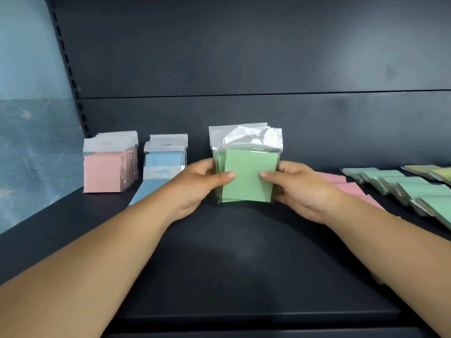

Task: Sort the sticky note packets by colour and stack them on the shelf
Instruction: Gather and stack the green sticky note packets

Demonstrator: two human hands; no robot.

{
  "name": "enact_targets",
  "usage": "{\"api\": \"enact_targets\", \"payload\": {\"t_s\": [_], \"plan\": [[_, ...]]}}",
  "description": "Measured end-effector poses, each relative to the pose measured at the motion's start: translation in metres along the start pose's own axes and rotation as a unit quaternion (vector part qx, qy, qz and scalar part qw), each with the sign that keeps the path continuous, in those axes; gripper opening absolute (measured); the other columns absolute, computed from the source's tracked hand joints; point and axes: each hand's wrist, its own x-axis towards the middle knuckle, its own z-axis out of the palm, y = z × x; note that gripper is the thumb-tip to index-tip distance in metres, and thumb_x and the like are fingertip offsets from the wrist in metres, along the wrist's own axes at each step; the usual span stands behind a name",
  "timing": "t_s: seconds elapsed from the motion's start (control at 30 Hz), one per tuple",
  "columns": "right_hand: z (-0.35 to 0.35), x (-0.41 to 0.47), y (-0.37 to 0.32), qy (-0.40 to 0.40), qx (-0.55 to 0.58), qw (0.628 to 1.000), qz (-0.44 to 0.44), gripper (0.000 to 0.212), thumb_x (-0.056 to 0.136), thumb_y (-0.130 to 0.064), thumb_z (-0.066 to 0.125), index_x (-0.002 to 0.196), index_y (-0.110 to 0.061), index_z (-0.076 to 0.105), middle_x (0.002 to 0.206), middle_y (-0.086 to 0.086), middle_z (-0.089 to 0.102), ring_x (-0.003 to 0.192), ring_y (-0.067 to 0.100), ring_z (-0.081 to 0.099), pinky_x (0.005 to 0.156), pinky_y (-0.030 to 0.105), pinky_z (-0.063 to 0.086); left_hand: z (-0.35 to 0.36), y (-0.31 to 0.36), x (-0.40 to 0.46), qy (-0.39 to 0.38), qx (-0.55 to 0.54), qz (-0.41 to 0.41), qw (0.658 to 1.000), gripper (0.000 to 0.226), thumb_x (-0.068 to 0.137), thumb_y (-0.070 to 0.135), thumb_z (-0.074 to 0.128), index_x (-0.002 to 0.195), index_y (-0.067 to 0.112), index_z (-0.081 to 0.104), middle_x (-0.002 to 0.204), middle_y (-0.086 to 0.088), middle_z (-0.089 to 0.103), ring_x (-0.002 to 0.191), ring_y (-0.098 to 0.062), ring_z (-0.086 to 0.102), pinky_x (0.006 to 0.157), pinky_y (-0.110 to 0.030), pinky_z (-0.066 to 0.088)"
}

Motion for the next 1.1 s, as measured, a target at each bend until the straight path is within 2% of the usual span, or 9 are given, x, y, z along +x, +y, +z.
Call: {"api": "enact_targets", "payload": {"t_s": [0.1, 0.33, 0.43, 0.57, 0.6, 0.67, 0.77, 1.0, 1.1], "plan": [[0.002, 0.003, 0.008, -0.002, -0.123, 0.992, 0.005, 0.027, 0.092, -0.004, 0.051, 0.118, -0.012, 0.057, 0.120, 0.005, 0.063, 0.110, 0.019, 0.059, 0.102, 0.034, 0.044, 0.000, -0.009, -0.001, -0.011, 0.061, -0.034, 0.997, 0.033, 0.089, -0.003, 0.052, 0.119, 0.011, 0.053, 0.111, -0.001, 0.062, 0.103, -0.011, 0.058, 0.095, -0.020, 0.043], [0.004, 0.004, 0.015, -0.003, -0.217, 0.975, 0.039, 0.029, 0.092, -0.009, 0.052, 0.120, -0.012, 0.058, 0.121, 0.004, 0.063, 0.111, 0.020, 0.059, 0.103, 0.037, 0.043, 0.005, -0.024, -0.001, -0.015, 0.236, -0.057, 0.970, 0.041, 0.092, 0.014, 0.053, 0.132, 0.021, 0.044, 0.123, 0.005, 0.057, 0.114, -0.012, 0.053, 0.101, -0.025, 0.038], [0.003, 0.004, 0.013, 0.008, -0.176, 0.983, 0.060, 0.026, 0.092, -0.004, 0.050, 0.116, -0.008, 0.058, 0.118, 0.002, 0.062, 0.107, 0.018, 0.059, 0.098, 0.031, 0.046, 0.006, -0.026, 0.001, 0.018, 0.207, -0.063, 0.976, 0.035, 0.092, 0.013, 0.054, 0.127, 0.018, 0.049, 0.118, 0.004, 0.060, 0.109, -0.013, 0.056, 0.097, -0.025, 0.040], [0.000, 0.008, 0.008, 0.051, -0.114, 0.988, 0.087, 0.023, 0.091, 0.009, 0.042, 0.105, 0.005, 0.060, 0.094, 0.007, 0.064, 0.075, 0.013, 0.059, 0.069, 0.022, 0.050, 0.005, -0.033, 0.009, 0.088, 0.190, -0.035, 0.977, 0.025, 0.092, 0.010, 0.052, 0.115, 0.015, 0.061, 0.115, -0.003, 0.066, 0.109, -0.022, 0.060, 0.103, -0.042, 0.042], [0.002, 0.012, 0.006, 0.067, -0.122, 0.987, 0.086, 0.026, 0.091, 0.011, 0.041, 0.110, 0.008, 0.058, 0.096, 0.011, 0.066, 0.073, 0.015, 0.059, 0.069, 0.026, 0.051, 0.007, -0.033, 0.012, 0.100, 0.192, -0.030, 0.976, 0.025, 0.092, 0.010, 0.052, 0.114, 0.013, 0.062, 0.114, -0.005, 0.066, 0.108, -0.023, 0.061, 0.102, -0.043, 0.043], [0.007, 0.024, 0.001, 0.102, -0.133, 0.983, 0.076, 0.030, 0.088, 0.013, 0.040, 0.113, 0.012, 0.056, 0.110, 0.021, 0.066, 0.086, 0.029, 0.065, 0.084, 0.041, 0.054, 0.009, -0.030, 0.021, 0.128, 0.200, -0.014, 0.971, 0.024, 0.091, 0.009, 0.053, 0.113, 0.011, 0.063, 0.112, -0.006, 0.066, 0.105, -0.023, 0.061, 0.100, -0.039, 0.045], [0.012, 0.048, -0.012, 0.135, -0.131, 0.981, 0.054, 0.029, 0.087, 0.011, 0.041, 0.111, 0.014, 0.058, 0.114, 0.026, 0.063, 0.111, 0.042, 0.057, 0.096, 0.056, 0.043, 0.008, -0.018, 0.041, 0.171, 0.186, 0.021, 0.967, 0.024, 0.091, 0.006, 0.051, 0.111, 0.009, 0.064, 0.110, -0.008, 0.067, 0.098, -0.022, 0.062, 0.092, -0.032, 0.046], [0.014, 0.094, -0.002, 0.119, -0.121, 0.984, 0.048, 0.015, 0.088, 0.001, 0.053, 0.081, -0.008, 0.063, 0.112, 0.019, 0.066, 0.107, 0.035, 0.061, 0.096, 0.049, 0.048, -0.004, -0.026, 0.073, 0.220, 0.154, 0.021, 0.963, 0.026, 0.090, 0.008, 0.055, 0.115, 0.009, 0.063, 0.113, -0.008, 0.066, 0.100, -0.022, 0.062, 0.093, -0.033, 0.048], [0.010, 0.099, 0.009, 0.117, -0.133, 0.983, 0.040, 0.009, 0.087, -0.004, 0.057, 0.092, -0.008, 0.065, 0.106, 0.015, 0.067, 0.095, 0.029, 0.065, 0.087, 0.040, 0.053, -0.004, -0.038, 0.078, 0.218, 0.163, 0.000, 0.962, 0.028, 0.090, 0.012, 0.056, 0.117, 0.009, 0.062, 0.111, -0.005, 0.066, 0.097, -0.019, 0.062, 0.085, -0.025, 0.046]]}}
